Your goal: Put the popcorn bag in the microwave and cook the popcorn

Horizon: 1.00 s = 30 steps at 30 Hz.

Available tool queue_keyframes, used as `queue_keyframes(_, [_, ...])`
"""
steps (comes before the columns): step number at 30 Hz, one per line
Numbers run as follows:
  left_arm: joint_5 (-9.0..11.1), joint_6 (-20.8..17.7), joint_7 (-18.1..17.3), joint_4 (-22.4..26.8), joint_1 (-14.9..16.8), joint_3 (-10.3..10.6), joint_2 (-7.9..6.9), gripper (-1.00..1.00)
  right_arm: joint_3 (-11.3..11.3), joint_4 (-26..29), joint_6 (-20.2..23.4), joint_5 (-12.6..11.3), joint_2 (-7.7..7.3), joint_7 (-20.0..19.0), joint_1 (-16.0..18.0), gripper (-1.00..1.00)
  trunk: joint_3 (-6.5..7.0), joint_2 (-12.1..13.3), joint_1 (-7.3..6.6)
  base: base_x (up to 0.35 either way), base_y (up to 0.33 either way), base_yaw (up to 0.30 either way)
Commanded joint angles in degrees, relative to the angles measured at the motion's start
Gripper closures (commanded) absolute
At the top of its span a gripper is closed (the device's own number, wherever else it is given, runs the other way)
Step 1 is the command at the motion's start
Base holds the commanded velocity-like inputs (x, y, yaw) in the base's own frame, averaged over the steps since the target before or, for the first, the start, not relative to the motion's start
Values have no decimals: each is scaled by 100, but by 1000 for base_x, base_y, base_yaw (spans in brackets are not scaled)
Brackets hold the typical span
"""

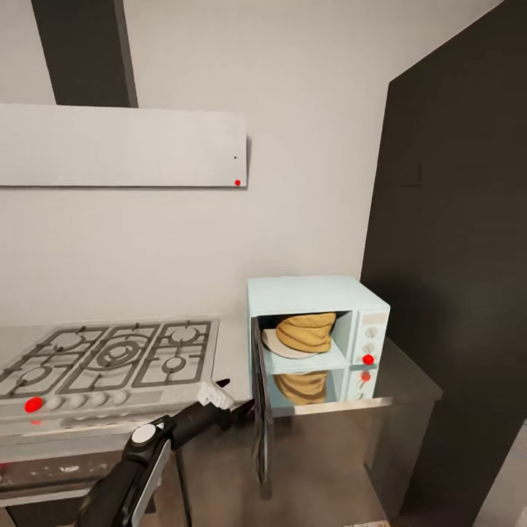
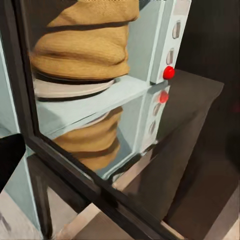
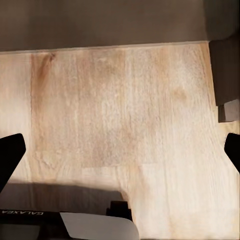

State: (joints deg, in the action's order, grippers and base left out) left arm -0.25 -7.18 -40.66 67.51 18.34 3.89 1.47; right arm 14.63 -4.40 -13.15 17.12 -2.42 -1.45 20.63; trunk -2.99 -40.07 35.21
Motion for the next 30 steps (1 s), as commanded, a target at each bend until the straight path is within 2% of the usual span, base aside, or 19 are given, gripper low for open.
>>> queue_keyframes(1, [-1,-47,123,9,3,-6,39,-100,49,-25,-39,28,-4,-12,12,-100,-11,-9,2,0,0,-295])
queue_keyframes(4, [-1,-47,525,8,3,4,83,-100,49,-25,-39,28,-4,-12,12,-100,-11,-9,2,0,0,-295])
queue_keyframes(12, [-1,-47,645,-9,3,6,98,-100,49,-25,-39,28,-4,-13,12,-100,-11,-9,2,0,0,-295])
queue_keyframes(19, [-1,-47,647,-13,3,6,168,-100,49,-25,-39,28,-3,-13,12,-100,-11,-9,2,0,0,-295])
queue_keyframes(30, [-1,-38,1317,-22,3,6,178,-100,49,-25,-39,28,12,-12,10,-100,-11,-9,2,0,0,-295])
